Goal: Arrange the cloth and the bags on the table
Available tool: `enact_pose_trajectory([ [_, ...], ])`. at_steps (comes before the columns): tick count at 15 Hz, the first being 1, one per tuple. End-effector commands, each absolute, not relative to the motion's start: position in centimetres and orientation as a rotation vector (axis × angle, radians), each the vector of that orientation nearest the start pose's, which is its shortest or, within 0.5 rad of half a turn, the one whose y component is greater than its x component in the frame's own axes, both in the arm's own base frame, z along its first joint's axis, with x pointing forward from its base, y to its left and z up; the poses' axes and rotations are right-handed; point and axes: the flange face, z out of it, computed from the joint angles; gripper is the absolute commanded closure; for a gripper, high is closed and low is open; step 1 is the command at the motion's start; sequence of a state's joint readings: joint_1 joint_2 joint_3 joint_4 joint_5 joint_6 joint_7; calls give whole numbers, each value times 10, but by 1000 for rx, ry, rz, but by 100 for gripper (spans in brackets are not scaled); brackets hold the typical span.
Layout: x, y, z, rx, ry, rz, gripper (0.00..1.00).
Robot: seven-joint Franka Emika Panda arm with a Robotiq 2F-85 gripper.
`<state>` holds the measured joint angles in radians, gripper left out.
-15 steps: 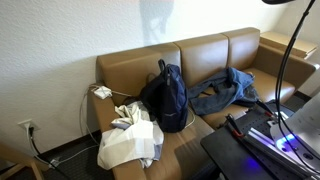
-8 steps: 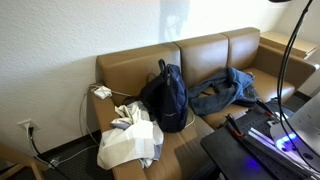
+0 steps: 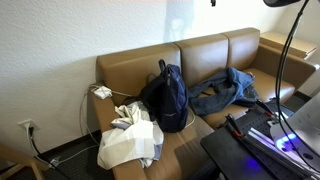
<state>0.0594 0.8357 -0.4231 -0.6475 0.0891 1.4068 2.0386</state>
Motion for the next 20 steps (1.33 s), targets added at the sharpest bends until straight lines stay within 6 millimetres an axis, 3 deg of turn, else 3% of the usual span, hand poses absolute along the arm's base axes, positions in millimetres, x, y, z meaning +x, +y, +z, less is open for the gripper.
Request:
enact_pose_trajectory([
  [1, 721, -200, 467, -1105, 3124, -152, 0],
  [5, 701, -303, 389, -717, 3248, -94, 0],
  [9, 669, -370, 285, -332, 3367, 12, 0],
  [10, 659, -378, 265, -274, 3399, 103, 0],
  [11, 671, -367, 290, -389, 3378, 9, 0],
  [13, 658, -382, 255, -317, 3420, 69, 0],
  [15, 657, -383, 252, -303, 3423, 75, 0],
  [17, 673, -383, 240, -130, 3360, -121, 0],
  [20, 676, -398, 184, 134, 3287, -224, 0],
])
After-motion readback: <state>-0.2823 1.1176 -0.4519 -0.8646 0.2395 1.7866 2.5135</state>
